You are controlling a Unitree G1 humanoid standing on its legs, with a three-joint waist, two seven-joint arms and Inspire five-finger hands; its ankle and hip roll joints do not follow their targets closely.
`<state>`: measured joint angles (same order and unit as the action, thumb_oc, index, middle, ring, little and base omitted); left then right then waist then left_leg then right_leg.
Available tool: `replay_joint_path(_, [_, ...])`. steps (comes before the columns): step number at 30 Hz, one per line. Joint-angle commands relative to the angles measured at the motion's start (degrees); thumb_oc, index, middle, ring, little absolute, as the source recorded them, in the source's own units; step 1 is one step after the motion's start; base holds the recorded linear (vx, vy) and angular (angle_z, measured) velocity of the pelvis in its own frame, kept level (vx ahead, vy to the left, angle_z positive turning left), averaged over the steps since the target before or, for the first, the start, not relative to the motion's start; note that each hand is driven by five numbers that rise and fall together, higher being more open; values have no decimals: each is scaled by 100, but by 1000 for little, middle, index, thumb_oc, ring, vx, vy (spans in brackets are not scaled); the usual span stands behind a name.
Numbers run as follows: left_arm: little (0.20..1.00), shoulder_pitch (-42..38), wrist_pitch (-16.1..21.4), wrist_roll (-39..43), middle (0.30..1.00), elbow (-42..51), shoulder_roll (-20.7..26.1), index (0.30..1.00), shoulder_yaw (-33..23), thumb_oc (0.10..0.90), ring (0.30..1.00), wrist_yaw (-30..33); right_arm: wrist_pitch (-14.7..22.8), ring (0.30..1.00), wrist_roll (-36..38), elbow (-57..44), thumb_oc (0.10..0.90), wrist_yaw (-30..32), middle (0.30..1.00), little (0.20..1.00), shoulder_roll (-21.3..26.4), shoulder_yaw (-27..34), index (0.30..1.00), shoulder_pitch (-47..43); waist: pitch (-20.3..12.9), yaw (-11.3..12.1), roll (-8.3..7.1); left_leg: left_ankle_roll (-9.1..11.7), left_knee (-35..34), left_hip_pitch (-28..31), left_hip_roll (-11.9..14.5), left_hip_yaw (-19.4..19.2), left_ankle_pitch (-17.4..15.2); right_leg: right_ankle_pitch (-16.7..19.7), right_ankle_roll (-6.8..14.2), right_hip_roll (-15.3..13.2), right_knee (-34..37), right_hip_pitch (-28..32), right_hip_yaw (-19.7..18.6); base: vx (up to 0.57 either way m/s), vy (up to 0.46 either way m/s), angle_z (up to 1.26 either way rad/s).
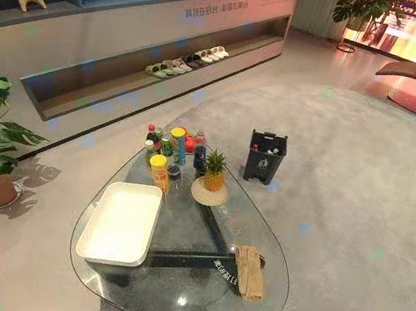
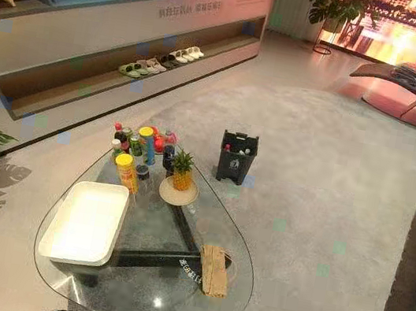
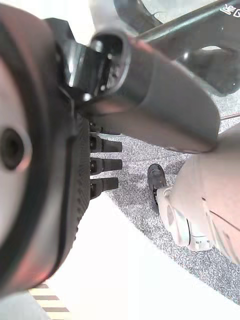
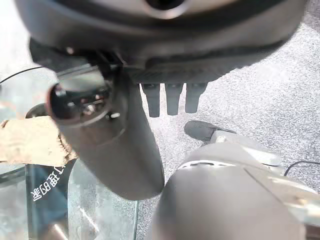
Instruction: Wipe the table with a cloth and put it in the basket.
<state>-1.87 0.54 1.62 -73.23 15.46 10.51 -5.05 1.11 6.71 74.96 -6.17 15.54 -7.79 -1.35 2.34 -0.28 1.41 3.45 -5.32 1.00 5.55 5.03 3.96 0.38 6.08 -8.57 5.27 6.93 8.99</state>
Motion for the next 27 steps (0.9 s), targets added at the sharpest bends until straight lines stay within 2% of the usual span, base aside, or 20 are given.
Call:
replay_joint_path(1, [900,-310,-142,-15,900,-384,-32,900,54,800,900,-82,-47,900,20,361,800,-141,900,900,-82,22,900,-227,300,37,-129,-96,32,339,-38,-874,-354,119,-38,-86,-84,-72,168,118,53,-11])
replay_joint_path(5, [900,-322,-93,18,900,-396,-16,900,48,800,900,-212,-34,900,-9,380,800,-149,900,900,-60,43,900,-221,298,30,-138,-101,32,350,-32,-893,-365,122,-32,-86,-79,-65,175,0,0,0])
replay_joint_path(16, [900,-344,-94,16,900,-428,-29,900,30,800,900,-10,-145,900,-46,375,800,-49,900,900,-78,19,900,-242,310,44,-169,-102,32,322,-23,-897,-347,148,-33,-78,-64,-91,171,0,0,0])
replay_joint_path(20, [900,-365,-204,-147,900,-464,-12,900,30,800,900,182,-507,900,-213,492,800,289,900,900,-45,60,900,-237,327,45,-162,-100,32,307,-20,-898,-341,152,-33,-80,-67,-111,181,0,0,0])
replay_joint_path(27, [900,-329,-227,-206,900,-530,88,900,-81,800,900,263,-647,900,-290,625,800,370,900,900,58,172,900,-275,315,64,-142,-87,32,327,-17,-889,-346,148,-35,-70,-47,-82,176,0,0,0])
